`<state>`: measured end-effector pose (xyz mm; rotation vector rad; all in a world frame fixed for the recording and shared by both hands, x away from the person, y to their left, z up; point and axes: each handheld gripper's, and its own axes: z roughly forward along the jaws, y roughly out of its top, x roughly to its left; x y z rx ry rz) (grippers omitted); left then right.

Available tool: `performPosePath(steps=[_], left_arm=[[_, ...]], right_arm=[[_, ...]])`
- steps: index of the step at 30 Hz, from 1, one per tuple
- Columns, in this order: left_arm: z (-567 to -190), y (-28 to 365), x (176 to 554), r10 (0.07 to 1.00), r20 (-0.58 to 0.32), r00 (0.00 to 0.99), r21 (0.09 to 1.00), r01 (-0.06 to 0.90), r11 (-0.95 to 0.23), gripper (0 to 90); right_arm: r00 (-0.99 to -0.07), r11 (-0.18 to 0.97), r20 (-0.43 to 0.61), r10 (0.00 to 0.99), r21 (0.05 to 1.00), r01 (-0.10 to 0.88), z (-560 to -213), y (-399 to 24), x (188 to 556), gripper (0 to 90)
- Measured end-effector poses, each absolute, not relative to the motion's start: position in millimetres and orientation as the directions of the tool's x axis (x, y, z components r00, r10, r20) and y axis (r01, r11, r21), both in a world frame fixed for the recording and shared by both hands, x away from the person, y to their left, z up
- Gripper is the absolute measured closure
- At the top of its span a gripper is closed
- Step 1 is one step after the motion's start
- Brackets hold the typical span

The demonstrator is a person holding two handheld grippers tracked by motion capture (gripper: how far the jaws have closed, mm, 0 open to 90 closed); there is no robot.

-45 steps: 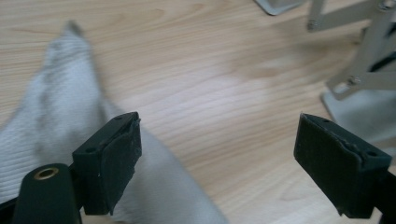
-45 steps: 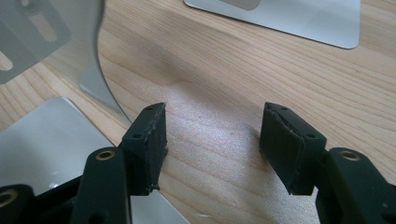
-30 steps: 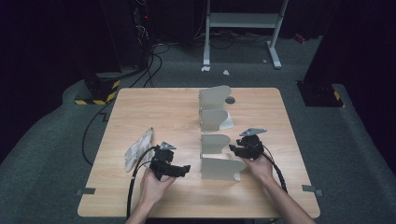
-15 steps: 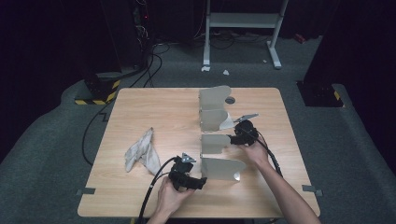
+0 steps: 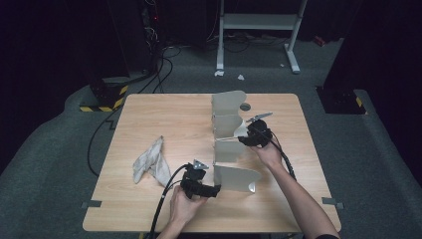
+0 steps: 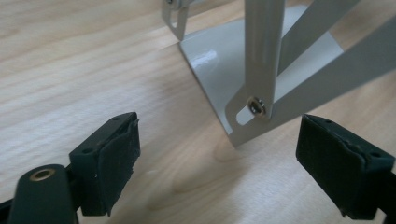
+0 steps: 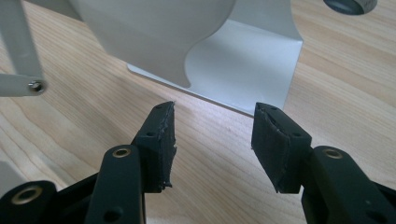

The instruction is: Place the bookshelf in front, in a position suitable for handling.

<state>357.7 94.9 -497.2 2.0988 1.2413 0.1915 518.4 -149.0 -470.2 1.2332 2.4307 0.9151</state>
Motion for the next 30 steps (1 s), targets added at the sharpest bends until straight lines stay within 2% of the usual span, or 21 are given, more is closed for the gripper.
performPosePath(steps=[7,12,14,21,30], left_arm=[[-494.9,110.5,366.5,0.855,-0.212,0.473,0.616,0.744,-0.258,15.2],[-493.0,105.8,359.5,0.860,-0.200,0.469,0.630,0.734,-0.253,21.7],[-493.6,102.1,356.8,0.843,-0.220,0.491,0.632,0.730,-0.260,17.8],[-494.1,95.3,357.3,0.836,-0.231,0.498,0.637,0.727,-0.257,17.1],[-488.8,111.7,362.2,0.861,-0.207,0.465,0.624,0.741,-0.250,16.0]], right_arm=[[-0.602,0.431,0.059,0.796,0.643,0.633,-467.2,-146.4,521.8,49.3],[-0.633,0.471,0.037,0.773,0.634,0.613,-460.7,-136.2,514.2,51.8],[-0.622,0.452,0.065,0.780,0.630,0.631,-462.5,-138.4,512.5,51.7],[-0.633,0.444,0.096,0.768,0.633,0.634,-465.8,-135.5,500.6,53.5],[-0.665,0.457,0.116,0.738,0.638,0.619,-467.8,-118.5,491.2,54.7]])
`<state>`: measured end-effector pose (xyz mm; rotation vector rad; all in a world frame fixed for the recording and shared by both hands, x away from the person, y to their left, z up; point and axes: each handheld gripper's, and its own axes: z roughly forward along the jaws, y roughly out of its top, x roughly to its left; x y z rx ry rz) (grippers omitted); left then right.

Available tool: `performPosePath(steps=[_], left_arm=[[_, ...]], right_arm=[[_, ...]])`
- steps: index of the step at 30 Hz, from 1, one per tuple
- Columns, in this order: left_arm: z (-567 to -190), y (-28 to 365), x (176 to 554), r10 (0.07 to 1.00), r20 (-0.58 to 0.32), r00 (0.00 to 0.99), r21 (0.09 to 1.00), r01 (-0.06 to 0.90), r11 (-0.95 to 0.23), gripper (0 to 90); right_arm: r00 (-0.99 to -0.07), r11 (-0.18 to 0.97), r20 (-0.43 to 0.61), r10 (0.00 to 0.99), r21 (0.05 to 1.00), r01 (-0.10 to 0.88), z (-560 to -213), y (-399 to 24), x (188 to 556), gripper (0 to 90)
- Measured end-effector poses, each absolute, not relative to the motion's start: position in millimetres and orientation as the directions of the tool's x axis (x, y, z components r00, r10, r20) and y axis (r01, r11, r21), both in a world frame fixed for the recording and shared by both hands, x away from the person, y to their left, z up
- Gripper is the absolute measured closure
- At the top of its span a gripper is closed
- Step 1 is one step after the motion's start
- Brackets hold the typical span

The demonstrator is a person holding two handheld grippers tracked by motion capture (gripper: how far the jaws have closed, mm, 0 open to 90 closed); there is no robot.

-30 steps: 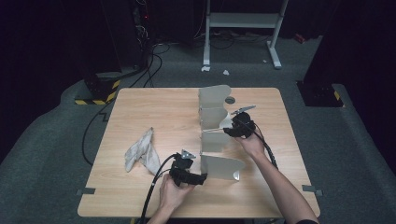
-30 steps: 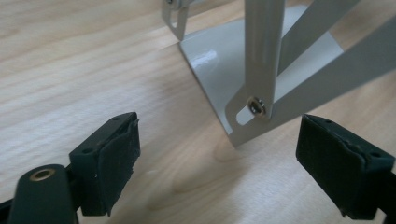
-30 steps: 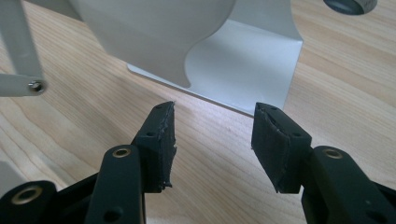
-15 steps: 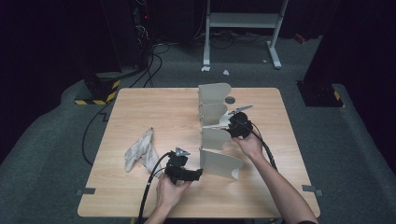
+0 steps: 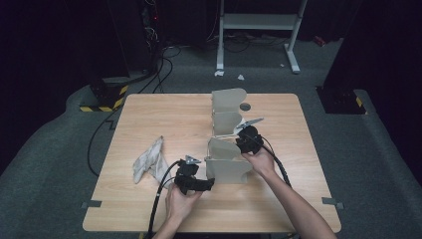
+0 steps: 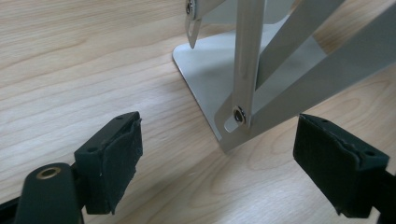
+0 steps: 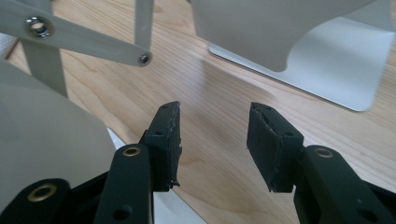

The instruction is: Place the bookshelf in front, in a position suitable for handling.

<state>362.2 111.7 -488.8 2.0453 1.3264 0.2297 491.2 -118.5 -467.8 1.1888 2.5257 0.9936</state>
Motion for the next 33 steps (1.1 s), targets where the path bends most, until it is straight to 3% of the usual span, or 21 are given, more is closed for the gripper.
performPosePath(steps=[11,14,25,33], left_arm=[[-484.0,158.9,369.4,0.904,-0.208,0.375,0.611,0.771,-0.179,16.5],[-483.2,163.6,369.7,0.915,-0.207,0.346,0.619,0.771,-0.151,23.0],[-482.7,142.8,356.0,0.886,-0.211,0.412,0.602,0.769,-0.214,21.1],[-485.4,131.3,358.9,0.886,-0.209,0.414,0.584,0.779,-0.227,20.7]], right_arm=[[-0.676,0.466,0.107,0.729,0.646,0.605,-467.9,-98.9,488.4,55.9],[-0.655,0.459,0.092,0.750,0.641,0.615,-469.4,-105.3,491.8,53.9],[-0.542,0.343,0.068,0.838,0.707,0.618,-449.2,-158.8,502.2,55.5],[-0.562,0.407,0.009,0.827,0.681,0.609,-440.2,-149.6,526.0,59.7]])
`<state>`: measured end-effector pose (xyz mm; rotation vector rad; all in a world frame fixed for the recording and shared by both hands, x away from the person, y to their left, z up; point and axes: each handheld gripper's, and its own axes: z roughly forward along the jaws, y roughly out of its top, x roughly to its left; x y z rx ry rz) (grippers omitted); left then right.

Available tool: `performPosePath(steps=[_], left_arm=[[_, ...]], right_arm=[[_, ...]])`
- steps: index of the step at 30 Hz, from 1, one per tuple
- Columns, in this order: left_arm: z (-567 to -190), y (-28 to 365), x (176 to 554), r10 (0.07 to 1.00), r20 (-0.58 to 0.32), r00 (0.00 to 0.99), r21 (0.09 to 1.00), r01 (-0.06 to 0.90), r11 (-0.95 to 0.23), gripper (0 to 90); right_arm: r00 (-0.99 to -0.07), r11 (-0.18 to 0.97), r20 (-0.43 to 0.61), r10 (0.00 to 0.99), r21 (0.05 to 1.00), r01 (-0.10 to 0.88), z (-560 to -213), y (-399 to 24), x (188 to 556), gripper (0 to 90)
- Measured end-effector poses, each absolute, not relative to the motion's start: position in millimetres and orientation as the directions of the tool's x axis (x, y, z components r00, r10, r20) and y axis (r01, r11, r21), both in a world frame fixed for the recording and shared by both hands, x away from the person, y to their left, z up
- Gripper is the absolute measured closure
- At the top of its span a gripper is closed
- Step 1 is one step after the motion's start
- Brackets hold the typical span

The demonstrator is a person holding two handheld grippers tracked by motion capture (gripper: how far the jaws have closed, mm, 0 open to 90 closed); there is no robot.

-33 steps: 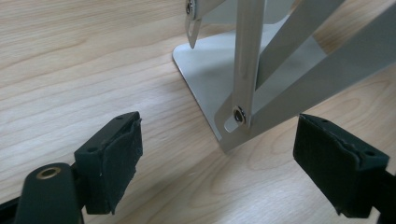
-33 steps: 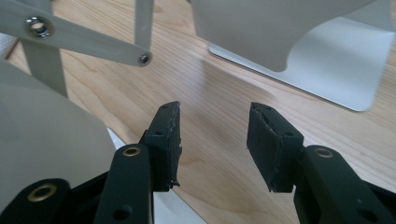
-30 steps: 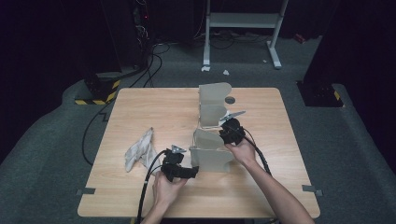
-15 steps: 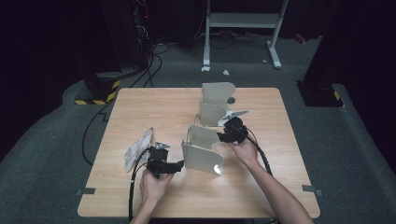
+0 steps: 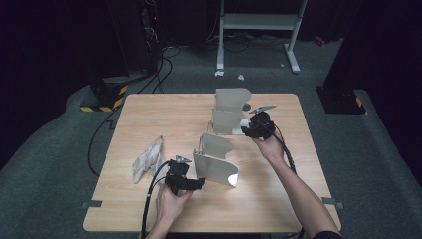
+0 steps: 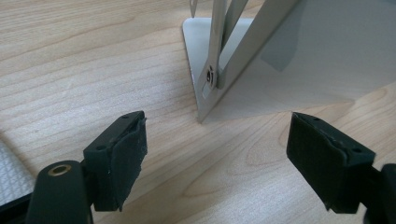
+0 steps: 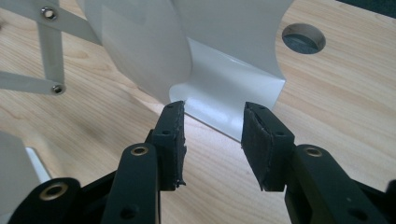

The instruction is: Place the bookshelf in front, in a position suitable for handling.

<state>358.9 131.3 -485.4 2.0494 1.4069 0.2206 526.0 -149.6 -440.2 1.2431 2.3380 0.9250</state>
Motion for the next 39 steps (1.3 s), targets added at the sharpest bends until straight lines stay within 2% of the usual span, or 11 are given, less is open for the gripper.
performPosePath(steps=[10,13,16,21,35,39], left_arm=[[-483.6,125.4,363.5,0.882,-0.229,0.413,0.598,0.774,-0.208,21.6],[-483.9,125.6,365.5,0.883,-0.239,0.405,0.596,0.779,-0.196,21.9],[-483.8,126.3,367.1,0.883,-0.245,0.400,0.596,0.780,-0.188,21.7],[-476.2,129.8,373.9,0.893,-0.223,0.392,0.606,0.773,-0.187,21.8],[-472.3,143.7,416.7,0.905,-0.217,0.367,0.557,0.808,-0.194,20.7],[-471.5,157.8,427.8,0.920,-0.215,0.326,0.553,0.818,-0.161,21.3]], right_arm=[[-0.608,0.449,-0.005,0.794,0.681,0.579,-427.5,-130.0,542.4,60.1],[-0.641,0.467,-0.003,0.767,0.688,0.555,-423.4,-125.0,543.7,70.4],[-0.696,0.537,-0.024,0.717,0.657,0.530,-422.6,-119.4,541.9,79.7],[-0.742,0.595,-0.062,0.668,0.643,0.482,-419.8,-110.3,530.8,85.9],[-0.690,0.548,-0.034,0.723,0.636,0.543,-418.4,-120.4,506.6,90.0],[-0.670,0.540,-0.039,0.742,0.628,0.561,-416.7,-124.9,503.1,89.3]])
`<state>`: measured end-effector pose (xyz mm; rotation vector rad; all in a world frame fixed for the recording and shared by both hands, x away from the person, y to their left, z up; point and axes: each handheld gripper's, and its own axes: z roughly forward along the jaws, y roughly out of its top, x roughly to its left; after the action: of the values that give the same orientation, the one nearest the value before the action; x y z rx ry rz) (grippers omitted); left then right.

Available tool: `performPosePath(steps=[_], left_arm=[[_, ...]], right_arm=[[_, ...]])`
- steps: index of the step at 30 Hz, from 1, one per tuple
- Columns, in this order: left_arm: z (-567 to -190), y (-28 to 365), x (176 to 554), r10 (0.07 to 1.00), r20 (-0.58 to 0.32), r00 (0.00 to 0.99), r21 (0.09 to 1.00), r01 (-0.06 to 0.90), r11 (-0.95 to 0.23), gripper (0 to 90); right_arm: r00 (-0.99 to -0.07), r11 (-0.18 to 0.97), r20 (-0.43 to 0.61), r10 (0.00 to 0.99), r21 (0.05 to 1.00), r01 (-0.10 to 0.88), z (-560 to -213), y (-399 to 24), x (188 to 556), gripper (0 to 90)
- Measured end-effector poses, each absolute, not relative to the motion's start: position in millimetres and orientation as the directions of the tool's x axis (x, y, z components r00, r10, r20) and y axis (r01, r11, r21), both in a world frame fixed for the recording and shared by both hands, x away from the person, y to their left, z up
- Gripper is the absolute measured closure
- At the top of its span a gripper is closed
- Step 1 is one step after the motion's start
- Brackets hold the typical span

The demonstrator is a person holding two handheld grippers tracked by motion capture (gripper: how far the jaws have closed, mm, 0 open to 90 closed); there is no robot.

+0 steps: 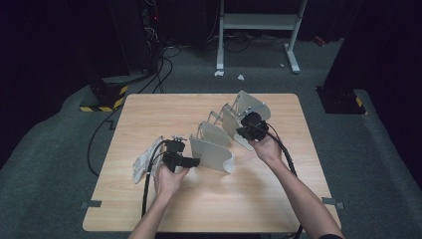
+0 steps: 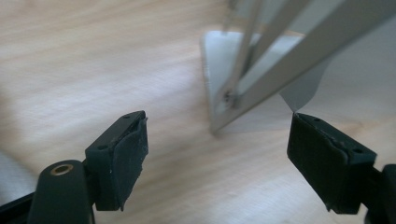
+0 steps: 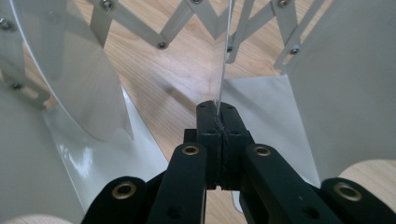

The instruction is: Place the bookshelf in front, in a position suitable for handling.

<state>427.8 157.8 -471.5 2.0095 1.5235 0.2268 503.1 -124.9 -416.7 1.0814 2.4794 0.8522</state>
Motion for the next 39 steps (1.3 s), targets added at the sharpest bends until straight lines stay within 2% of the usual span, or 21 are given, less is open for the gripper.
performPosePath(steps=[6,7,12,22,30,39], left_arm=[[-471.5,178.6,444.2,0.944,-0.214,0.251,0.539,0.836,-0.100,24.2],[-471.0,179.0,443.7,0.943,-0.221,0.248,0.541,0.836,-0.094,24.9],[-466.9,165.9,428.8,0.940,-0.193,0.282,0.559,0.819,-0.131,23.0],[-471.2,144.3,384.6,0.923,-0.179,0.341,0.557,0.808,-0.191,16.3],[-470.8,106.3,369.7,0.898,-0.193,0.396,0.595,0.775,-0.214,14.0],[-477.3,82.4,373.5,0.910,-0.196,0.365,0.587,0.787,-0.190,7.2]], right_arm=[[-0.641,0.517,-0.038,0.766,0.630,0.579,-418.3,-126.5,495.9,87.7],[-0.638,0.512,-0.034,0.769,0.631,0.583,-419.0,-126.5,494.6,85.2],[-0.627,0.498,-0.036,0.778,0.644,0.581,-423.5,-130.6,488.3,72.7],[-0.635,0.475,0.008,0.773,0.656,0.587,-444.0,-149.3,474.4,63.1],[-0.585,0.442,0.020,0.811,0.635,0.634,-481.5,-180.0,467.1,62.3],[-0.522,0.406,0.012,0.853,0.614,0.677,-499.4,-194.4,473.7,59.7]])
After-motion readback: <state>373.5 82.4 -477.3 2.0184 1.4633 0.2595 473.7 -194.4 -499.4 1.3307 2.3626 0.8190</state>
